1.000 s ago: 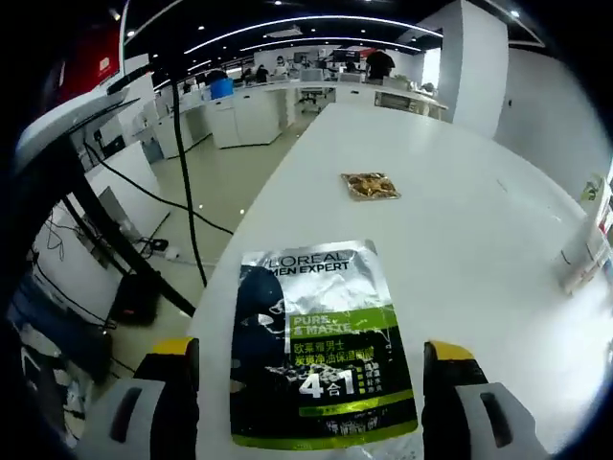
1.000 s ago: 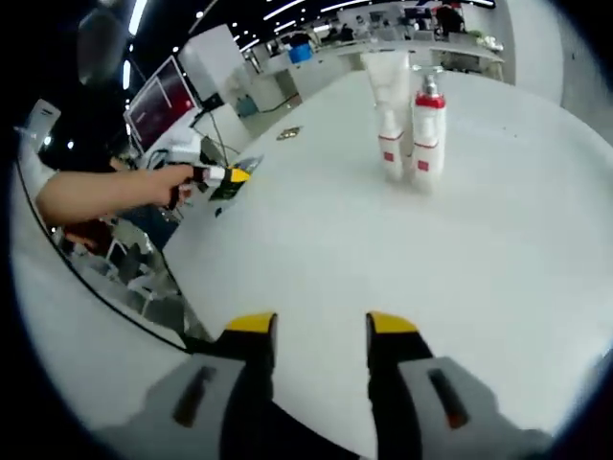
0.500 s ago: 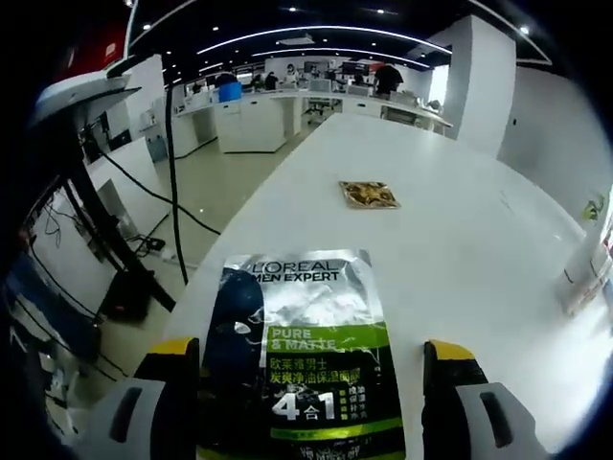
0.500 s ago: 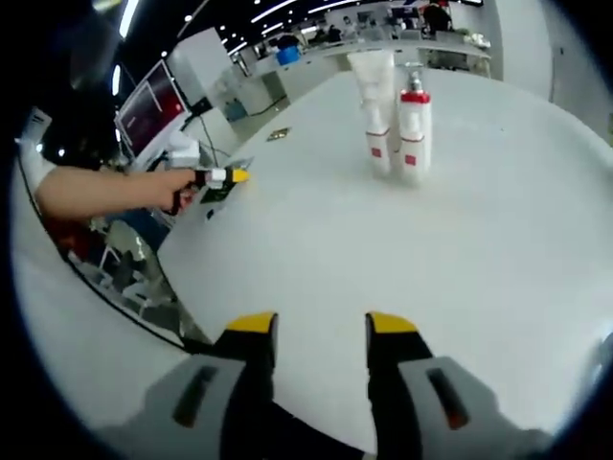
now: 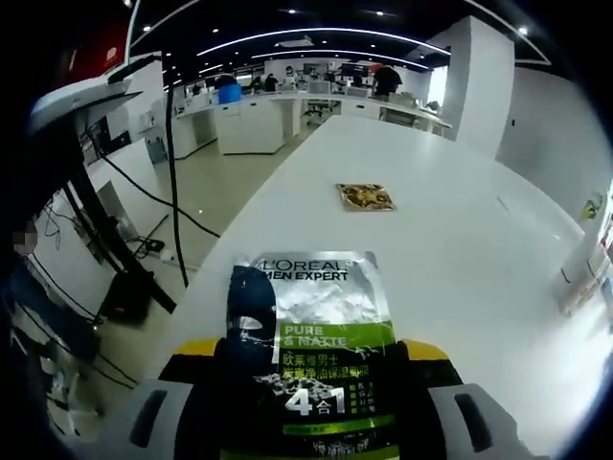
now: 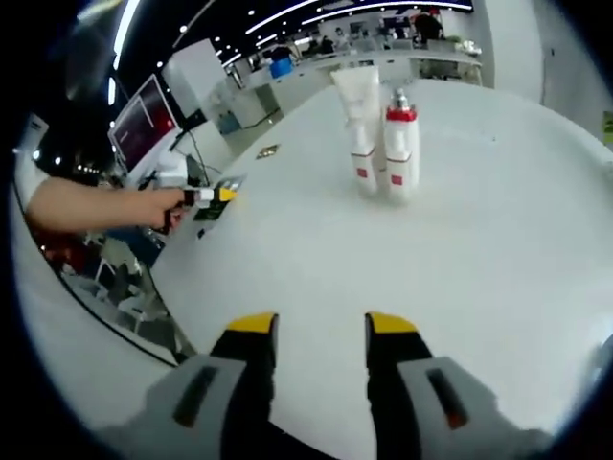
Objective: Arrange the skincare products in the storage area until every visible bottle or jar stands upright without overlapping.
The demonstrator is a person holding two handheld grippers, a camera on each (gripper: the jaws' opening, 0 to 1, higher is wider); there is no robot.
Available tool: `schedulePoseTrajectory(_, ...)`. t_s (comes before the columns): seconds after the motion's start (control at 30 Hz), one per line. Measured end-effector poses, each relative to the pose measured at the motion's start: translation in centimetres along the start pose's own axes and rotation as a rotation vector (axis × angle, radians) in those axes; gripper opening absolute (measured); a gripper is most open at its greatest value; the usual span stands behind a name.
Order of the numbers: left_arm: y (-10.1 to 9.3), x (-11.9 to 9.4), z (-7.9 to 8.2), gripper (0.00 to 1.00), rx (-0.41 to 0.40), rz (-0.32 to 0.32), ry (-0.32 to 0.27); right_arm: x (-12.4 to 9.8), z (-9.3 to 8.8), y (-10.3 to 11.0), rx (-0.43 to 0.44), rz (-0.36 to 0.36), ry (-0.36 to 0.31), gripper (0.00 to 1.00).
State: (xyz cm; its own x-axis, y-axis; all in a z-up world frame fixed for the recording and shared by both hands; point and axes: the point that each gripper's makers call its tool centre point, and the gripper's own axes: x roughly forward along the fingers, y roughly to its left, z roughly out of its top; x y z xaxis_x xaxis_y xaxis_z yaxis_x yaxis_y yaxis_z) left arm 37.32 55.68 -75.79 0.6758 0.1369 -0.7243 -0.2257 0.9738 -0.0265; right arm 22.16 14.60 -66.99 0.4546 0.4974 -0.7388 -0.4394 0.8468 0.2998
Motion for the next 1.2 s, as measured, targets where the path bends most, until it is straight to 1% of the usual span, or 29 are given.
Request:
schedulePoseTrajectory(0.07,-0.1,-0.1,-0.2,0.69,0.001,0.002,0.004,-0.1,-0.7,0.2,-0.004,-0.004,0.014,0.37)
schedulePoseTrajectory(0.2,-0.5,-0.2,-0.1,0.66,0.011,-0.010,0.011,-0.1,-0.9,0.1,0.013,-0.006,0.012,0.37)
schedulePoseTrajectory(0.3,-1.2,-0.3,0.0,0.60,0.025,-0.028,0.017,-0.2,-0.9,0.0,0.022,-0.010,0.009,0.37)
schedulePoseTrajectory(0.33,-1.6,-0.3,0.1,0.56,0.034,-0.035,0.017,-0.2,-0.9,0.1,0.022,-0.009,0.007,0.37)
schedulePoseTrajectory(0.4,-1.6,-0.4,0.0,0.55,0.020,-0.026,0.020,-0.2,-0.9,0.2,0.016,-0.008,0.010,0.37)
schedulePoseTrajectory(0.6,-1.4,-0.4,0.0,0.54,0.032,-0.038,0.023,-0.4,-1.5,0.4,0.006,-0.006,0.028,0.37)
schedulePoseTrajectory(0.73,-1.3,-0.5,-0.1,0.52,0.029,-0.038,0.006,-0.7,-2.2,0.6,0.006,-0.004,0.038,0.37)
schedulePoseTrajectory(0.77,-1.3,-0.5,-0.2,0.50,0.029,-0.039,-0.002,-0.7,-2.6,0.7,0.002,-0.004,0.049,0.37)
schedulePoseTrajectory(0.8,-1.5,-0.6,-0.2,0.36,0.039,-0.049,-0.008,-0.7,-2.9,0.7,0.001,-0.003,0.056,0.37)
schedulePoseTrajectory(0.83,-2.4,-0.9,-0.5,0.26,0.071,-0.101,-0.004,-0.8,-3.2,0.8,-0.002,-0.003,0.062,0.37)
schedulePoseTrajectory(0.87,-1.9,-0.7,-0.3,0.26,0.073,-0.049,-0.035,-0.8,-3.4,0.9,-0.004,-0.002,0.067,0.37)
schedulePoseTrajectory(0.9,-1.9,-0.8,-0.5,0.25,0.040,-0.049,-0.041,-0.8,-3.5,1.0,-0.005,-0.002,0.070,0.37)
schedulePoseTrajectory(1.1,-1.7,-0.6,-0.5,0.21,0.043,-0.063,-0.043,-1.0,-3.6,1.6,-0.006,0.000,0.067,0.37)
schedulePoseTrajectory(1.17,-1.6,-0.7,-0.4,0.17,0.024,-0.076,-0.045,-1.0,-3.6,1.8,-0.007,0.004,0.069,0.37)
schedulePoseTrajectory(1.2,-1.5,-0.7,-0.2,0.14,-0.009,-0.086,-0.049,-1.0,-3.6,1.9,-0.010,0.005,0.071,0.37)
